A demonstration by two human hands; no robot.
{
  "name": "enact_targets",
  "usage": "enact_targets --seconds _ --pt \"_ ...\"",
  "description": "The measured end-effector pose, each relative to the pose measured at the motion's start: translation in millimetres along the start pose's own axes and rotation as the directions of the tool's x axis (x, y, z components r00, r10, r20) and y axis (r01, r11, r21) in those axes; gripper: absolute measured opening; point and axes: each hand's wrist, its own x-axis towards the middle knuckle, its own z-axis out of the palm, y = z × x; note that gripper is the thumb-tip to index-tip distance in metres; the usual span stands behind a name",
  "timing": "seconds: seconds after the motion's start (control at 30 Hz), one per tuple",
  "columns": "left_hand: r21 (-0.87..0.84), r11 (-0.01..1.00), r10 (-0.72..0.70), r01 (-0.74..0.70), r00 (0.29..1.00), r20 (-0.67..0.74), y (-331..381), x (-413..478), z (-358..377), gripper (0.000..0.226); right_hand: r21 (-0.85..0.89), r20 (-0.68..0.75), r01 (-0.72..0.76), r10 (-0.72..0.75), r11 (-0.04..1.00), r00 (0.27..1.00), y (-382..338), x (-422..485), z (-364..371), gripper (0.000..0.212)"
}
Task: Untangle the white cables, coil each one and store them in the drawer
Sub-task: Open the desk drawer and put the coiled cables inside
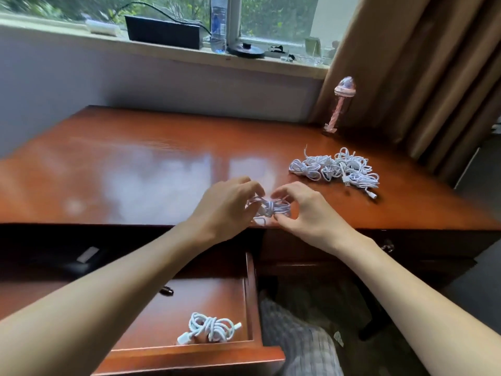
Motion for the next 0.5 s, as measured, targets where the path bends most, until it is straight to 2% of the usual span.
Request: enact_targets --seconds 0.17,0.3,0.5 --pt "0.027 0.997 -0.068 0.067 0.997 0.030 -11 -43 -26 0.015 -0.077 0.012 0.088 -0.087 0.993 0.996 -34 -6 27 0.028" --pt "0.049 0.993 -0.108 0.105 0.992 0.071 -18 -72 -41 0.013 -0.072 0.065 0.112 -0.108 0.991 0.992 -54 -13 41 0.028" --pt "0.064 0.994 -0.100 0.090 0.983 0.155 -20 -105 -51 0.012 -0.080 0.163 0.167 -0.152 0.983 0.975 -70 -30 53 0.029"
